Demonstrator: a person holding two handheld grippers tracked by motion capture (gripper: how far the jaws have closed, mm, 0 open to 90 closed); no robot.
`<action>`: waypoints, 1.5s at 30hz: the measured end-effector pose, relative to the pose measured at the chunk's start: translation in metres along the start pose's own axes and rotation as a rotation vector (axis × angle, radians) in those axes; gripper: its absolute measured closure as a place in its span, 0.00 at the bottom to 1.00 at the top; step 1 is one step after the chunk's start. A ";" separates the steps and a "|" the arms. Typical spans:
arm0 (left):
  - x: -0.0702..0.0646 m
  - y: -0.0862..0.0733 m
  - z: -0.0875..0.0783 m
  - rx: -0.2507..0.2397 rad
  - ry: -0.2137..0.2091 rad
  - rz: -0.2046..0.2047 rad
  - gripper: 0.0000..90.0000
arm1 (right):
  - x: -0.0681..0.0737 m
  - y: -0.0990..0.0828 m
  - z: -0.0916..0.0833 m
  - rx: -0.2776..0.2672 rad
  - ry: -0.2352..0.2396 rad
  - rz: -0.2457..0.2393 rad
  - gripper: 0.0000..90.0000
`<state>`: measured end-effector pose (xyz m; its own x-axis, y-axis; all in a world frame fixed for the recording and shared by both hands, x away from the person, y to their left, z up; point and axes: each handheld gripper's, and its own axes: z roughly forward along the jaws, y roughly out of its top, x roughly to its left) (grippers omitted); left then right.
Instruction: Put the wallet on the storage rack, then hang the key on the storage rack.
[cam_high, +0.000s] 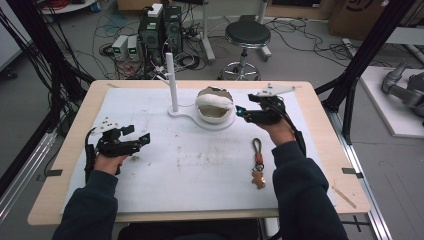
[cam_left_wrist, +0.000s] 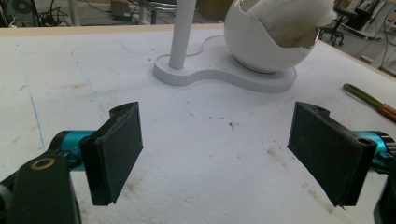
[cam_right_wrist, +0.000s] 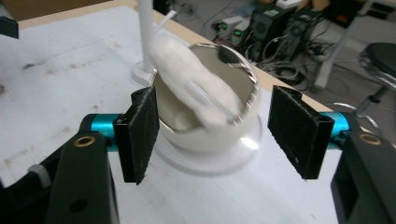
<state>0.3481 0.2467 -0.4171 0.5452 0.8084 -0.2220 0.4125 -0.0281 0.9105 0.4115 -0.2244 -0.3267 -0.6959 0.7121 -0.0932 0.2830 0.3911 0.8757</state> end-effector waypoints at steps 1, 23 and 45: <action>0.000 0.000 0.000 -0.001 -0.001 0.003 0.19 | -0.001 -0.006 -0.004 0.001 -0.002 0.016 0.37; -0.001 -0.003 0.003 0.007 -0.014 -0.007 0.20 | 0.007 -0.101 -0.042 0.078 -0.153 0.137 0.29; -0.005 -0.003 0.001 -0.005 -0.025 0.017 0.23 | 0.011 -0.129 -0.036 0.285 -0.101 0.210 0.52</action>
<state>0.3455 0.2423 -0.4190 0.5703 0.7926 -0.2156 0.4000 -0.0387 0.9157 0.3437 -0.2876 -0.4238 -0.5383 0.8426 0.0163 0.5957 0.3667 0.7145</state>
